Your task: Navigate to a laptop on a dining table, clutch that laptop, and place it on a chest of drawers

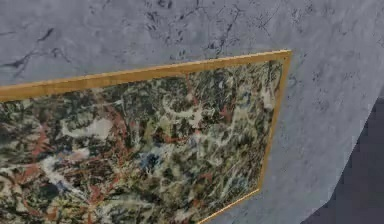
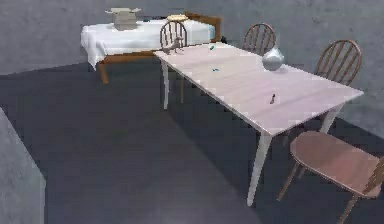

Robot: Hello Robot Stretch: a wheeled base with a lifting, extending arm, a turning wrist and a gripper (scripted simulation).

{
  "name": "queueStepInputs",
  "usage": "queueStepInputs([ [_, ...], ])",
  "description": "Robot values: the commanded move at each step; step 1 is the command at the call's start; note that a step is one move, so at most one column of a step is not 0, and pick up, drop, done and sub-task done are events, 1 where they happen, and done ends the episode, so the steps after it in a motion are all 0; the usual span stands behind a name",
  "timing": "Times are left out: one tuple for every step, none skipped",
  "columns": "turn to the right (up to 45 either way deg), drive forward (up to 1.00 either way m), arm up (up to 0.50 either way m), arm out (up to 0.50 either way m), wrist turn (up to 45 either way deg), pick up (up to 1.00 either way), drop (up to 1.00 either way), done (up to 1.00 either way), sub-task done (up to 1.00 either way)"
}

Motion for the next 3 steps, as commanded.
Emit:
queueStepInputs([
  [-45.0, 0.00, 0.00, 0.00, 0.0, 0.00, 0.00, 0.00, 0.00],
  [-45.0, 0.00, 0.00, 0.00, 0.0, 0.00, 0.00, 0.00, 0.00],
  [-45.0, 0.00, 0.00, 0.00, 0.0, 0.00, 0.00, 0.00, 0.00],
])
